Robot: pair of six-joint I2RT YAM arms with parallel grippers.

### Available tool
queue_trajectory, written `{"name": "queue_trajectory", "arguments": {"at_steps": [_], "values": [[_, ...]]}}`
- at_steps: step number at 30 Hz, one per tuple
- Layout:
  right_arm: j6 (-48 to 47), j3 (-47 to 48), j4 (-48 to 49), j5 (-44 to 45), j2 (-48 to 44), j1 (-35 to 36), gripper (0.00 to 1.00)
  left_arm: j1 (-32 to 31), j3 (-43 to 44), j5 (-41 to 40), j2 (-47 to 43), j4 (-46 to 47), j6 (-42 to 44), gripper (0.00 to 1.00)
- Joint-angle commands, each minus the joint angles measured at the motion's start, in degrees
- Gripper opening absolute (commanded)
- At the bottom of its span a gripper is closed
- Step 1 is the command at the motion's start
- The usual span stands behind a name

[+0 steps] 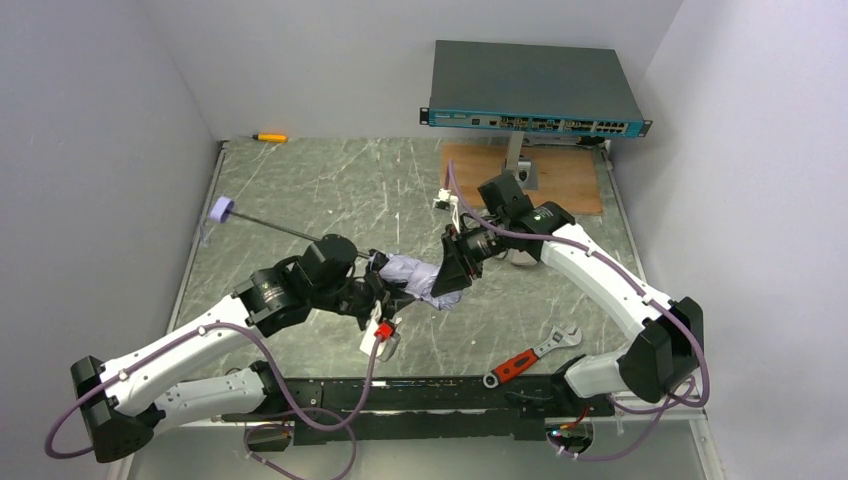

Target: Open the umbrella

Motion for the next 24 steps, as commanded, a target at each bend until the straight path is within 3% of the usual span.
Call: {"name": "queue_trajectory", "arguments": {"at_steps": [1, 6, 12, 14, 15, 16, 18, 24], "values": [[2.81, 0.76, 7.86, -10.44, -2.13, -3.19, 0.0, -0.18, -7.18, -0.94, -0.3, -14.28, 1.56, 0.0], [6.61, 0.28, 10.25, -11.84, -2.58, -4.54, 0.0, -0.27, -10.29, -1.27, -0.46, -15.03, 2.2, 0.0], [5.17, -0.14, 8.8, -9.34, -3.41, -5.24, 0.0, -0.14, -6.48, -0.89, -1.05, -14.98, -2.48, 0.0], [4.54, -0.71, 7.9, -6.8, -3.79, -5.15, 0.0, -0.01, -2.86, 0.49, -3.28, -13.22, -8.67, 0.28], [4.64, -1.21, 7.85, -5.77, -4.16, -5.09, 0.0, -0.01, -1.56, 0.6, -4.63, -11.44, -11.55, 0.5], [4.99, -1.8, 8.17, -5.3, -4.39, -4.91, 0.0, -0.02, -0.38, 0.47, -6.02, -8.62, -13.9, 0.61], [4.65, -2.41, 8.08, -4.06, -4.73, -4.54, 0.0, -0.01, 1.19, -0.07, -7.48, -4.43, -16.67, 0.65], [0.45, -1.93, 6.5, -1.16, -4.33, -3.18, 0.0, -0.03, 4.32, -3.72, -4.49, 3.67, -17.54, 0.6]]}}
